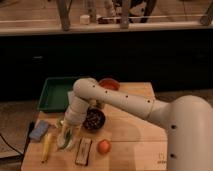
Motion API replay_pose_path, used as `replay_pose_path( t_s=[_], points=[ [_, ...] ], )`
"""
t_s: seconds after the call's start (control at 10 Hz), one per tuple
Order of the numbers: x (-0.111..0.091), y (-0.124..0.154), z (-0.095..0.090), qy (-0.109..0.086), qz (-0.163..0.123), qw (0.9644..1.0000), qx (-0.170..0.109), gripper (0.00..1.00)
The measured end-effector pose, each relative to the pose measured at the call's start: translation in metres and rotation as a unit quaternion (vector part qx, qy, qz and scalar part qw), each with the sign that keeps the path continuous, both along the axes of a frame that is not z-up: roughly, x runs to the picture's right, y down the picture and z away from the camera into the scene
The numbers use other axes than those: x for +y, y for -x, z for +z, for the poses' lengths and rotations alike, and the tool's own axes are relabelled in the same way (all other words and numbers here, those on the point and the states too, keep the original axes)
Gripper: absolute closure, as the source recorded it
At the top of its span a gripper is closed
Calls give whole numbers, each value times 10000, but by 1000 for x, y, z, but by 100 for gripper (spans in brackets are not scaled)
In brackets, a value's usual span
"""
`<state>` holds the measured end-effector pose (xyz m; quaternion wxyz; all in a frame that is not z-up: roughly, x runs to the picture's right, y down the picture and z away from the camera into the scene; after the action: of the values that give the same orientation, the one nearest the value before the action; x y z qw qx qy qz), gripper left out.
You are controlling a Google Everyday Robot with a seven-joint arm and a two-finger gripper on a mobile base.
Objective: Place pepper in paper cup
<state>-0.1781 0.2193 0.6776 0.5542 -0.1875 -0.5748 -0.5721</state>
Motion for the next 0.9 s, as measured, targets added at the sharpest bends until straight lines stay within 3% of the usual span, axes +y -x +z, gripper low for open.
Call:
replay_pose_path(
  t_s=[0.2, 0.9],
  points=[
    [0, -1, 1, 18, 4, 10000, 10, 20],
    [1, -3, 9, 136, 37, 9999, -28, 20]
  ],
)
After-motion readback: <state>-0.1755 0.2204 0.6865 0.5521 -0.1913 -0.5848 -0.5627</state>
